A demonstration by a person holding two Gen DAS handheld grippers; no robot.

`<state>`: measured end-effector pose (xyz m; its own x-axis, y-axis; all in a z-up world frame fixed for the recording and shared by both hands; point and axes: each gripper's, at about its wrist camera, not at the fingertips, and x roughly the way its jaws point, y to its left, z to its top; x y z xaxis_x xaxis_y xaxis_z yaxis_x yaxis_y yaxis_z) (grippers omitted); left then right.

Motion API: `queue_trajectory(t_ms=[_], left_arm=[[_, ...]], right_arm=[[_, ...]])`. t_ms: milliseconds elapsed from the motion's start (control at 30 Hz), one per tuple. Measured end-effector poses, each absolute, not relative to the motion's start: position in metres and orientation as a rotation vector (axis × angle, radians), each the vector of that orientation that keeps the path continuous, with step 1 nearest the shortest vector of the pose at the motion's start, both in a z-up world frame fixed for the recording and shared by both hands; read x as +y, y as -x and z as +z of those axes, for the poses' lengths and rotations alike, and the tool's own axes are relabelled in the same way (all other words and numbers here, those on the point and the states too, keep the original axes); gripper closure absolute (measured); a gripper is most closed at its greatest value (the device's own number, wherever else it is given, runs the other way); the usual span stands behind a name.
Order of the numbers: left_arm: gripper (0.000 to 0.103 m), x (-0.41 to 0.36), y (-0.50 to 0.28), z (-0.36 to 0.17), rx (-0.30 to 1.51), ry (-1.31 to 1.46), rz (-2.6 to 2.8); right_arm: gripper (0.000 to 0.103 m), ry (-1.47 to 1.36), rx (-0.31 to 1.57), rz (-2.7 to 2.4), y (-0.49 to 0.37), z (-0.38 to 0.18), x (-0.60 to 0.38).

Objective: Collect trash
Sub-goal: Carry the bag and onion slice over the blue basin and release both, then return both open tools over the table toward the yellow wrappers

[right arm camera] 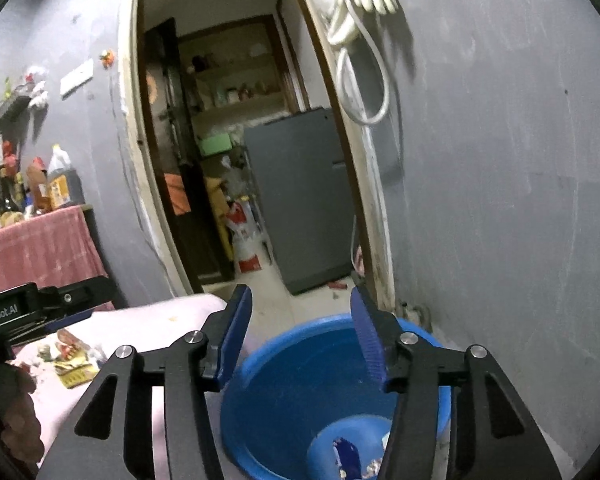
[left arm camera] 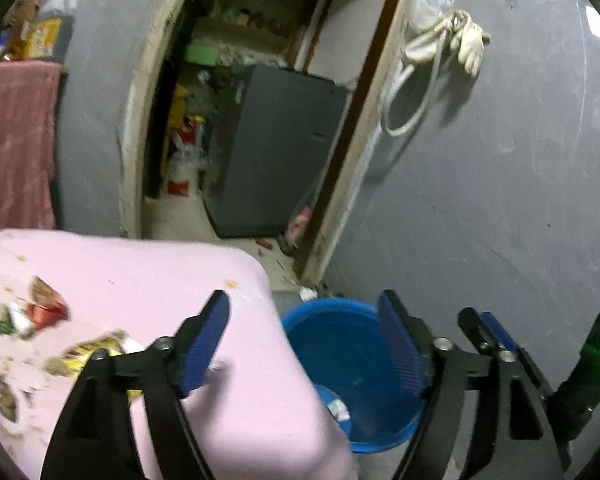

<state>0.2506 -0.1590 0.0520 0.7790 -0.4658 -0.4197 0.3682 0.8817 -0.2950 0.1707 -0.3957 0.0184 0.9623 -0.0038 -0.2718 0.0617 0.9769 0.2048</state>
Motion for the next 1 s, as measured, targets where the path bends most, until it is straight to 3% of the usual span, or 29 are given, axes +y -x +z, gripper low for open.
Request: queue_trajectory(t_ms=[133,200,400,1000], left_arm=[[0.01,-0.134,-0.234,0.066,0.414,0.214,-0.398],[0.005,-0.126,-0.227,0.072,0.379,0.213,-0.367],[0.003,-0.095,-0.207,0.086,0.291,0.185,-0.281],[0.002,-0.006,-0.149,0.092,0.16,0.163,-0.119]], right_arm=[[0.026,-0.183,0.206,-0.012,-0.16,0.033,-0.382],[0.022,-0.182,0.169,0.006,-0.155,0.042,-0.375],[0.0,-0.159,0.076,0.06,-0.142,0.064,-0.352],[0.0,-0.076,-0.086,0.239,-0.113,0.095,-0.274]])
